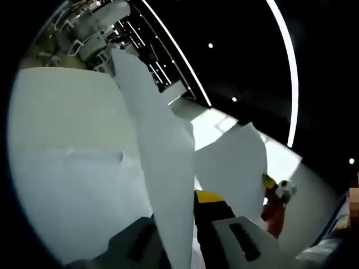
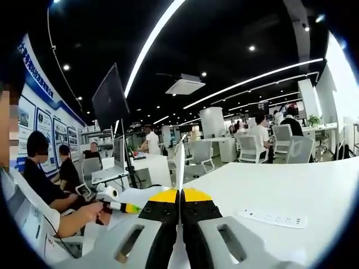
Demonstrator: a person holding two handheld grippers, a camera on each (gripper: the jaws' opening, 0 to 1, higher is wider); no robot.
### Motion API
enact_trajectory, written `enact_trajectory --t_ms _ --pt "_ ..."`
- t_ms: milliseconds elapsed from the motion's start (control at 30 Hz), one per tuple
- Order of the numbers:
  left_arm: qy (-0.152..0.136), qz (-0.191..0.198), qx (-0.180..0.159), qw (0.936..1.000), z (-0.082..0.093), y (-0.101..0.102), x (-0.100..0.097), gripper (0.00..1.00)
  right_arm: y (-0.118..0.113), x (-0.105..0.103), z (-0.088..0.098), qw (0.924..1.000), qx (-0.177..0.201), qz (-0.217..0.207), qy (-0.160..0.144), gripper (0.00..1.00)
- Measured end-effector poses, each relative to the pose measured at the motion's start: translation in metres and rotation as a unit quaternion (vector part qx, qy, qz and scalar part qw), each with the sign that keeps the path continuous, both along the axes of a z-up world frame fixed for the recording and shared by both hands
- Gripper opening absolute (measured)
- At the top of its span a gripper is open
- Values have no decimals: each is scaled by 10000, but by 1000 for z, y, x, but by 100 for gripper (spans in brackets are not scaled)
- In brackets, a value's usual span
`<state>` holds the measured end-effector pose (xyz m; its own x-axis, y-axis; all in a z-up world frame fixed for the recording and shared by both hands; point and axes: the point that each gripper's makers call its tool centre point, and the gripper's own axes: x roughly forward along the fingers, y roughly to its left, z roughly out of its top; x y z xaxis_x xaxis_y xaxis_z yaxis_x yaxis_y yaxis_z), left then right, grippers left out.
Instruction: Organize the stack of printing papers by aligning and flattening the scattered papers on the table
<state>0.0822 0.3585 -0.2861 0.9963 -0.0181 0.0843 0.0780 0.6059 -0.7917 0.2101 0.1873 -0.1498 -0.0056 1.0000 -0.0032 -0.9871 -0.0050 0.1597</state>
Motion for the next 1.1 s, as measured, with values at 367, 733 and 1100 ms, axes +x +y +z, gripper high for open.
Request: enact_trajectory --t_ms 367,733,1100 --pt "1 25 -14 10000 0 0 1 6 0 -2 1 10000 21 30 -6 0" --pt "-38 27 -62 10000 2 1 1 6 1 -3 1 10000 15 50 -21 0" --pt "-78 51 -99 9999 3 2 -1 6 5 -5 0 10000 -10 88 -11 0"
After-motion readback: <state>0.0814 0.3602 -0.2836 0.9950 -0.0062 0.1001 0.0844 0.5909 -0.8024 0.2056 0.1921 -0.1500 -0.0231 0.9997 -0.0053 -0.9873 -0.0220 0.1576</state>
